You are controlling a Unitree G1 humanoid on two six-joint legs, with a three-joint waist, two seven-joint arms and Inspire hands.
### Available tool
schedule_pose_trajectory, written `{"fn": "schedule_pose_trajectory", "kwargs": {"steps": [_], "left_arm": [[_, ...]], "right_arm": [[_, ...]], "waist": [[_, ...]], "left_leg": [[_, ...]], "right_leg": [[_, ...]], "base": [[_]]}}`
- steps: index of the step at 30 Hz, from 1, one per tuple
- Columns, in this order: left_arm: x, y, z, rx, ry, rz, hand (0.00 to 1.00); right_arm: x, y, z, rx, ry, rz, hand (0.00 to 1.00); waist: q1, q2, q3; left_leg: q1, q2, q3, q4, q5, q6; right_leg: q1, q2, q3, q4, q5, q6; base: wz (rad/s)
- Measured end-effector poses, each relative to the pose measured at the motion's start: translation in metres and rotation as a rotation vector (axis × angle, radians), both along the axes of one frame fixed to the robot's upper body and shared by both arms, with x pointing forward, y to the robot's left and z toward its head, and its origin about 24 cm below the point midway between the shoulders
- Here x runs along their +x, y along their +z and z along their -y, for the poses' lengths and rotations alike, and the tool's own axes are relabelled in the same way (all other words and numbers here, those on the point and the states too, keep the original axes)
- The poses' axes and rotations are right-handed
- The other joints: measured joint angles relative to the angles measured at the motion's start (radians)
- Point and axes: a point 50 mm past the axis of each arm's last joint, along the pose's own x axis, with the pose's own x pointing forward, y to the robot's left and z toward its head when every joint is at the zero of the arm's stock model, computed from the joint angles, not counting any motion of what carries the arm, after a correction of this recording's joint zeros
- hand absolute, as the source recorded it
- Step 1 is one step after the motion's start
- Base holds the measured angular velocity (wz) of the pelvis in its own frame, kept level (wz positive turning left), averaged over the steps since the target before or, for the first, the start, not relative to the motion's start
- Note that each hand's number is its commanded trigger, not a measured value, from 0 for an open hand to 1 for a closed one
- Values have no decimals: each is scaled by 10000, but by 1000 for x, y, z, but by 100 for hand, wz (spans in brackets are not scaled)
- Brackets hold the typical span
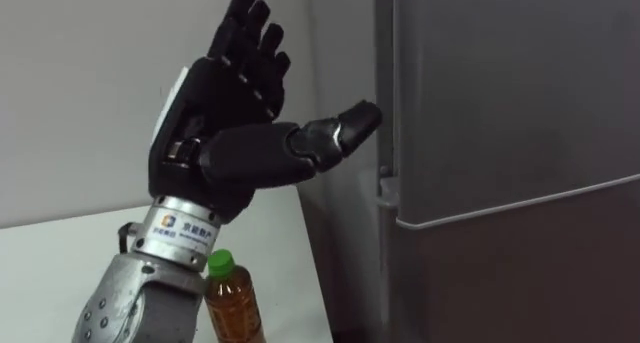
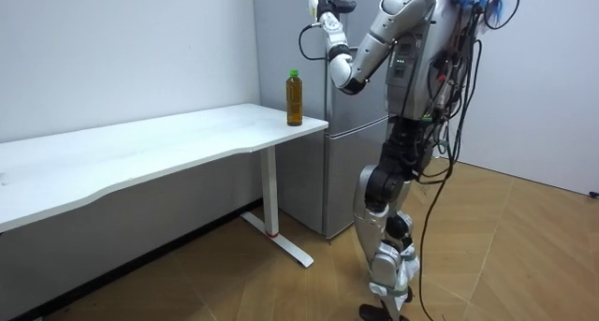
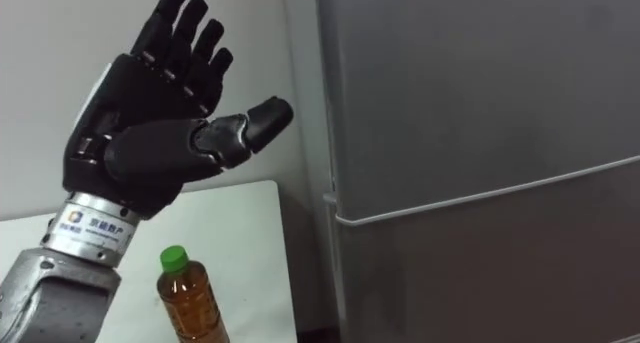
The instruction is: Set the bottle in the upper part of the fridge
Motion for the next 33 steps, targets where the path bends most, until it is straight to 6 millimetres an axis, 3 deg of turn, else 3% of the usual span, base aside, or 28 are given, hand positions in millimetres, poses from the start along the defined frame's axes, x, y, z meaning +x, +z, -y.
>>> {"fn": "schedule_pose_trajectory", "kwargs": {"steps": [3,11,30,31,32,33], "left_arm": [[-1,5,8,185,-407,245,0],[-6,-3,32,1159,-1916,193,0],[-10,-10,48,763,-3496,-365,0],[-10,-11,49,783,-3533,-395,7],[-10,-12,50,814,-3586,-441,46],[-10,-13,50,823,-3595,-468,57]], "right_arm": [[1,1,3,-108,231,-34,0],[4,1,3,-107,409,-76,0],[11,2,1,-103,825,-143,0],[12,2,1,-98,823,-149,0],[11,2,1,-84,815,-164,0],[11,2,1,-64,816,-158,0]], "waist": [[3,96,-58],[-60,99,-3],[-259,55,36],[-259,49,44],[-267,36,68],[-266,30,76]], "left_leg": [[-68,-1,16,-5,1,0],[-106,1,9,-28,0,0],[-250,-5,-13,7,1,2],[-250,-5,-13,-1,0,2],[-250,-5,-13,-14,0,2],[-251,-5,-13,-20,0,2]], "right_leg": [[-77,-6,2,11,0,0],[-101,-40,2,20,0,2],[-112,-44,-7,-144,10,31],[-112,-40,-7,-148,10,31],[-112,-22,-13,-152,10,31],[-112,-12,-18,-152,10,32]], "base": [[0],[0],[2],[0],[0],[0]]}}
